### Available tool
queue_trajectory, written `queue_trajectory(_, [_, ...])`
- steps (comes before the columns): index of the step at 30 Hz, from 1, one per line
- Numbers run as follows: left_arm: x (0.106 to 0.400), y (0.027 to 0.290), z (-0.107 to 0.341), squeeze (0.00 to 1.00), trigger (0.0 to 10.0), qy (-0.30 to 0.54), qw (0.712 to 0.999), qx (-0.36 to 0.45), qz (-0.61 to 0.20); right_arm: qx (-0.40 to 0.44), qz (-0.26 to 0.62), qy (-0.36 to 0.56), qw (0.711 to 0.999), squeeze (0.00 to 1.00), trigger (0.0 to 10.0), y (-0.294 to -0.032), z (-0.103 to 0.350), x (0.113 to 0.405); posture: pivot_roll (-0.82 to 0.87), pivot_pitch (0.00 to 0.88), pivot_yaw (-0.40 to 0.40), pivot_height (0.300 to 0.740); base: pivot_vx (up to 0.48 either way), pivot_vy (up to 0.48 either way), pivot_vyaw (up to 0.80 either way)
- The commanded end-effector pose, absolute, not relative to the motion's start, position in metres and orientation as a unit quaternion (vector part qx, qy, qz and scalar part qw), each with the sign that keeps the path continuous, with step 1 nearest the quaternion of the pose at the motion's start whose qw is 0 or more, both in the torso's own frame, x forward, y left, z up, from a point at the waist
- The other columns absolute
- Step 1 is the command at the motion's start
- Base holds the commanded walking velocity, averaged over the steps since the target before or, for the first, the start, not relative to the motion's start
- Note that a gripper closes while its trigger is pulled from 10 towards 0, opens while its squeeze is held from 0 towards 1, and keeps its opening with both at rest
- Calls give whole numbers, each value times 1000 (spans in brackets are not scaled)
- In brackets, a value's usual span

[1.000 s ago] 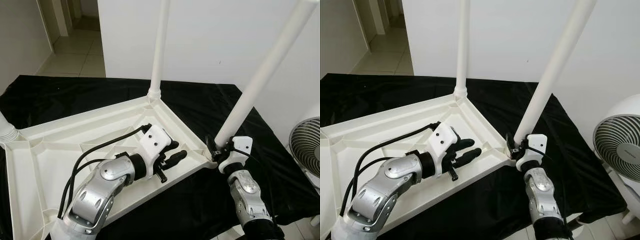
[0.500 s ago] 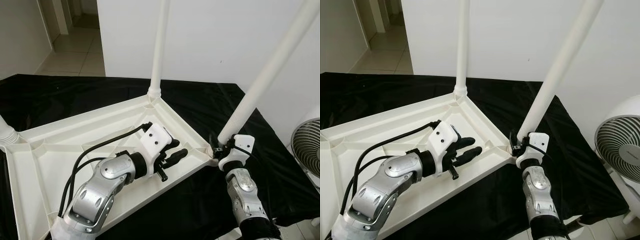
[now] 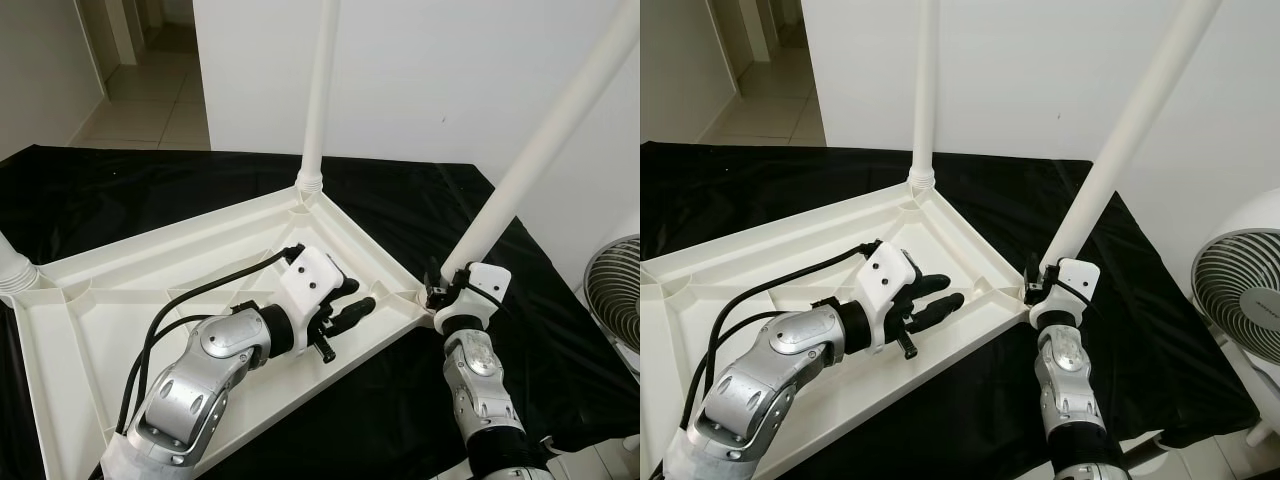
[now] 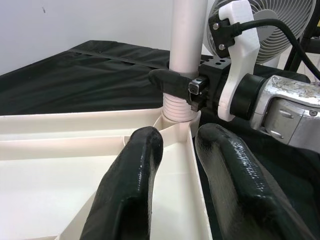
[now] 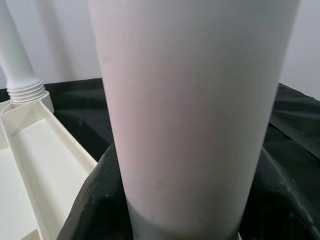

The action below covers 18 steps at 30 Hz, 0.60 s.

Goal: Building children table

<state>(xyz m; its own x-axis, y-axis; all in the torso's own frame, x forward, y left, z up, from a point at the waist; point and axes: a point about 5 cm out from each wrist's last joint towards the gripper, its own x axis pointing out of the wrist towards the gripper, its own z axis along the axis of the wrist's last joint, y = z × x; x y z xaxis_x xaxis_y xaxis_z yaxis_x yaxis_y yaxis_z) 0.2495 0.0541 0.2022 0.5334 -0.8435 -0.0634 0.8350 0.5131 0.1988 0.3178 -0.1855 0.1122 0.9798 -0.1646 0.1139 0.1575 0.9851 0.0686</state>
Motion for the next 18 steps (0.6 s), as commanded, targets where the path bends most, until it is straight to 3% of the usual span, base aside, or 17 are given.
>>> queue_trajectory(1, [250,55,205,0,10000,-24,878,103,-468,36,-146,91,984,0,10000,-204,53,296,58,76,-14,740,0,0,0])
queue_trajectory(18, [250,53,205,0,10000,-26,877,104,-469,47,-228,86,969,0,10000,-213,56,301,62,65,-18,740,0,0,0])
